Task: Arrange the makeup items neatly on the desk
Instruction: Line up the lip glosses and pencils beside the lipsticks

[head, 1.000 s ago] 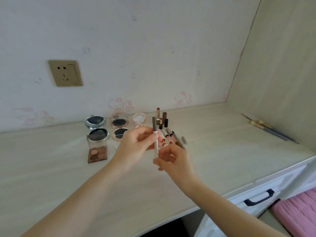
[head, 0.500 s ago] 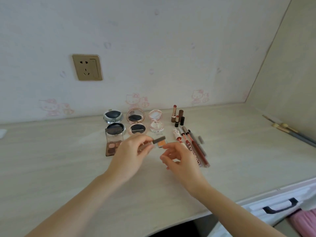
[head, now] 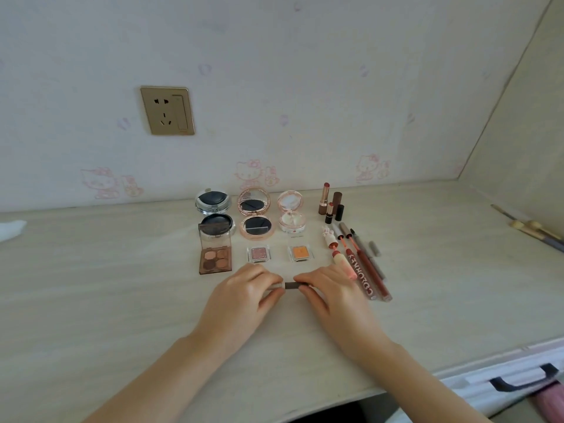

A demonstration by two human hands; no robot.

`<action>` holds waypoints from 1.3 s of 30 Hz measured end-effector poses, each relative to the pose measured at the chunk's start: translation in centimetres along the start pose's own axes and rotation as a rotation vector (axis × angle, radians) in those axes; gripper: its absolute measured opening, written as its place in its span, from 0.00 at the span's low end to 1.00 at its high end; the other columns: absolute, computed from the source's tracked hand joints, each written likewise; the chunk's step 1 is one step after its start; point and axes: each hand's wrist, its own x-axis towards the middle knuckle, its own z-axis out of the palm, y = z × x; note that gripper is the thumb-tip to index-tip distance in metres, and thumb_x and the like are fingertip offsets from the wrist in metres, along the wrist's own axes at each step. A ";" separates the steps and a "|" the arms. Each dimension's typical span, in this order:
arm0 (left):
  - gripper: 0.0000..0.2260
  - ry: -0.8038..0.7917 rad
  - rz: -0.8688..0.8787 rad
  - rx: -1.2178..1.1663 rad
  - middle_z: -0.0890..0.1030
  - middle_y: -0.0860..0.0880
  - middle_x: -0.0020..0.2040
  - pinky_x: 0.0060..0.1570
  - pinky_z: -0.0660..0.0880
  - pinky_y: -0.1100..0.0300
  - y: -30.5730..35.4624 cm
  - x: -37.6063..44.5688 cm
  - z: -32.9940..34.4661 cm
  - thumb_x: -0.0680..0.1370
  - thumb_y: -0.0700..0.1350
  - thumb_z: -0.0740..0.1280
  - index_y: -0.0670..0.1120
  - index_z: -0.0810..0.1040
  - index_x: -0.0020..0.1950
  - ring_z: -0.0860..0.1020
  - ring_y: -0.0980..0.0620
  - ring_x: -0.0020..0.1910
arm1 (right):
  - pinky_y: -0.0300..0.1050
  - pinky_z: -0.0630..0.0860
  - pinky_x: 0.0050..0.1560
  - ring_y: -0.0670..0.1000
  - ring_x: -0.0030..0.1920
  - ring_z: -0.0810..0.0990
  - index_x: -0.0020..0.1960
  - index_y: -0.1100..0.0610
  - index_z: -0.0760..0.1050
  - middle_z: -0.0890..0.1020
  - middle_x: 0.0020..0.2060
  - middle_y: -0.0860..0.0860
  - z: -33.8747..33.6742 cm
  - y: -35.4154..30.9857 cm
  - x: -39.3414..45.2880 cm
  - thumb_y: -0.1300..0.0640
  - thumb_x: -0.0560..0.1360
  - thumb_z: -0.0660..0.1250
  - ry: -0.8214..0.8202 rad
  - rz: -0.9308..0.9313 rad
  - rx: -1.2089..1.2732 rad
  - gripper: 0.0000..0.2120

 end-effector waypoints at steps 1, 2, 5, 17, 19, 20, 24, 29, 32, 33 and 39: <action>0.05 -0.001 0.005 0.008 0.80 0.53 0.41 0.36 0.74 0.64 0.0 0.0 0.0 0.71 0.43 0.75 0.46 0.84 0.45 0.80 0.54 0.41 | 0.42 0.72 0.48 0.51 0.46 0.79 0.51 0.58 0.82 0.83 0.43 0.49 0.0 0.0 0.0 0.61 0.75 0.69 0.008 -0.006 -0.013 0.06; 0.05 0.000 0.012 0.016 0.80 0.53 0.40 0.35 0.75 0.63 0.1 0.0 -0.1 0.71 0.43 0.75 0.46 0.84 0.45 0.80 0.54 0.41 | 0.44 0.73 0.47 0.52 0.46 0.79 0.51 0.58 0.82 0.83 0.43 0.49 0.1 0.0 0.0 0.62 0.75 0.69 0.015 -0.013 -0.022 0.06; 0.04 0.000 0.042 0.054 0.79 0.53 0.39 0.32 0.76 0.62 0.1 0.0 -0.1 0.71 0.43 0.76 0.46 0.83 0.43 0.80 0.54 0.39 | 0.49 0.77 0.44 0.55 0.44 0.80 0.52 0.59 0.82 0.83 0.42 0.51 0.3 0.0 0.0 0.63 0.74 0.69 0.022 -0.059 -0.075 0.08; 0.14 -0.001 0.065 0.153 0.78 0.52 0.31 0.24 0.68 0.59 -0.1 -0.1 0.3 0.75 0.56 0.64 0.47 0.77 0.38 0.76 0.47 0.28 | 0.50 0.72 0.53 0.56 0.44 0.79 0.50 0.59 0.83 0.83 0.43 0.50 0.3 -0.1 -0.4 0.62 0.73 0.71 0.102 -0.157 -0.148 0.07; 0.16 -0.008 0.069 0.154 0.77 0.52 0.31 0.23 0.69 0.59 0.0 -0.1 0.3 0.76 0.57 0.62 0.47 0.76 0.38 0.76 0.47 0.27 | 0.49 0.72 0.53 0.56 0.44 0.79 0.51 0.60 0.83 0.83 0.43 0.50 0.2 -0.1 -0.3 0.62 0.74 0.71 0.100 -0.155 -0.133 0.07; 0.17 -0.008 0.077 0.164 0.77 0.52 0.31 0.23 0.70 0.58 0.0 -0.1 0.3 0.77 0.58 0.60 0.47 0.75 0.38 0.76 0.46 0.27 | 0.49 0.72 0.52 0.55 0.45 0.79 0.51 0.60 0.83 0.83 0.44 0.50 0.1 -0.1 -0.4 0.62 0.74 0.70 0.094 -0.152 -0.122 0.07; 0.16 0.004 0.127 0.237 0.77 0.53 0.32 0.22 0.70 0.58 -0.3 -0.1 -0.1 0.78 0.56 0.58 0.48 0.77 0.40 0.77 0.49 0.28 | 0.50 0.75 0.50 0.54 0.49 0.78 0.59 0.58 0.79 0.82 0.47 0.49 -0.3 -0.6 -0.4 0.58 0.76 0.68 0.004 -0.069 -0.066 0.12; 0.15 -0.034 0.197 0.296 0.77 0.53 0.35 0.23 0.71 0.57 -0.6 -0.1 -0.1 0.79 0.52 0.57 0.47 0.80 0.43 0.78 0.52 0.33 | 0.56 0.76 0.42 0.57 0.44 0.79 0.53 0.60 0.81 0.83 0.41 0.52 -0.2 -0.9 -0.2 0.62 0.76 0.67 -0.042 -0.078 -0.104 0.08; 0.17 -0.075 0.162 0.305 0.76 0.52 0.32 0.20 0.67 0.59 -0.3 -0.2 0.1 0.80 0.55 0.55 0.48 0.79 0.44 0.76 0.48 0.26 | 0.56 0.76 0.42 0.57 0.42 0.79 0.50 0.61 0.82 0.82 0.39 0.52 -0.4 -0.8 -0.2 0.64 0.75 0.67 -0.029 -0.082 -0.072 0.06; 0.18 -0.089 0.152 0.304 0.76 0.51 0.31 0.20 0.67 0.59 -0.3 -0.2 0.1 0.80 0.56 0.53 0.49 0.78 0.44 0.75 0.47 0.25 | 0.56 0.76 0.42 0.57 0.42 0.78 0.50 0.61 0.81 0.82 0.39 0.52 -0.4 -0.8 -0.2 0.65 0.75 0.67 -0.026 -0.083 -0.067 0.06; 0.18 -0.142 0.136 0.271 0.76 0.52 0.30 0.22 0.69 0.56 -0.3 -0.1 0.1 0.80 0.59 0.48 0.51 0.71 0.46 0.74 0.46 0.26 | 0.52 0.75 0.44 0.55 0.43 0.78 0.49 0.61 0.80 0.81 0.39 0.52 -0.2 -0.9 -0.2 0.64 0.76 0.64 -0.005 -0.089 -0.045 0.07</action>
